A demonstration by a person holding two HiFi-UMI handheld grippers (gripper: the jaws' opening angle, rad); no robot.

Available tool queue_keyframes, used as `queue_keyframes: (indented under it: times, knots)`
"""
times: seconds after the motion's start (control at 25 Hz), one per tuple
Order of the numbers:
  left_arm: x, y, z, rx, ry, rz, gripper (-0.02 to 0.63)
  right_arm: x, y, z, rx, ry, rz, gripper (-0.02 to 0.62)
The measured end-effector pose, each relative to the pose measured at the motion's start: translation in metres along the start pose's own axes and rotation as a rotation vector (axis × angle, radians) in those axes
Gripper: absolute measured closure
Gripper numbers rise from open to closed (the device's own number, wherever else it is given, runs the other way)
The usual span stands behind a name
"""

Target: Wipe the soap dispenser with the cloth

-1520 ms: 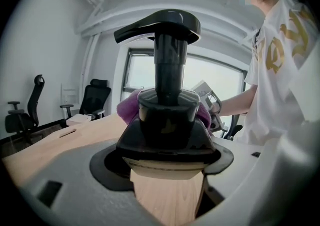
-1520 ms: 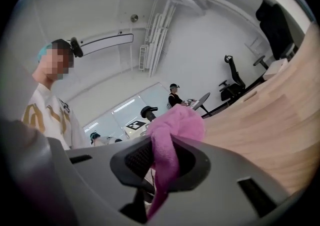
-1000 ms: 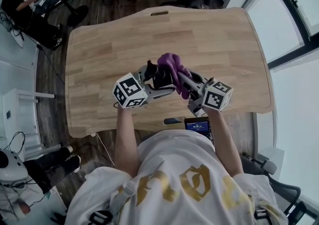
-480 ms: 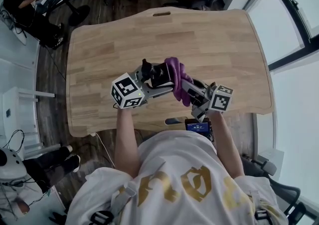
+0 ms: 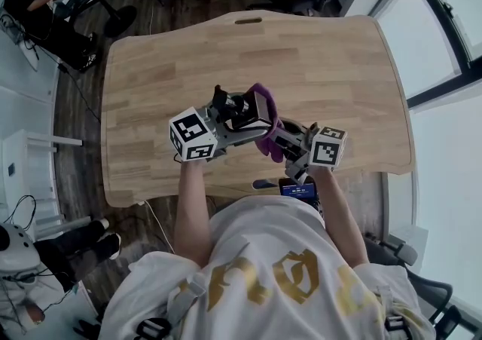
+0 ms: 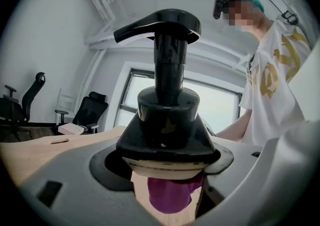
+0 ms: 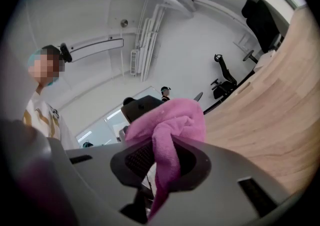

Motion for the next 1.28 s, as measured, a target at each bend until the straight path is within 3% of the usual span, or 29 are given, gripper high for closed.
queue_keyframes:
  times: [0.32,0.48,0.6,0.72,0.84,1.0,1.12,1.28]
  knots:
    - [-0.001,-0.007,-0.001,-0.002,0.016,-0.012,0.265,-0.011,0.0,0.017,-0.015,-0.101,-0.045,0.544]
    - [0.002,-0.01,-0.003,-0.014,0.021,-0.011,0.265,-0.024,-0.011,0.035,0.02,-0.181,-0.097,0.543]
    - [0.0,-0.011,-0.003,-0.022,0.009,-0.013,0.265,-0.026,-0.012,0.039,-0.002,-0.189,-0.147,0.543]
    - [-0.001,-0.011,-0.006,-0.025,0.013,-0.022,0.265,-0.021,-0.005,0.032,-0.038,-0.145,-0.152,0.543]
    - [-0.002,-0.008,-0.01,-0.027,0.021,-0.037,0.265,-0.005,0.001,0.018,-0.049,-0.013,-0.101,0.543]
    - [0.002,-0.006,-0.019,-0.012,0.045,-0.029,0.265,0.018,0.0,0.009,0.019,0.145,0.033,0.543]
    - [0.007,-0.007,-0.022,0.001,0.046,-0.013,0.265,0.025,-0.003,0.009,0.072,0.169,0.085,0.543]
    - [0.006,-0.008,-0.028,0.04,0.036,-0.006,0.265,0.026,-0.007,0.01,0.076,0.158,0.08,0.543]
Point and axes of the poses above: the fingertips, and each gripper's own axes: z forward along the fingers, y to its right, x out of its top, the point moved 7 cm from there along -z, backward along the fingers, and after that the axes turned 3 degrees about -x, right-handed, at the moved point
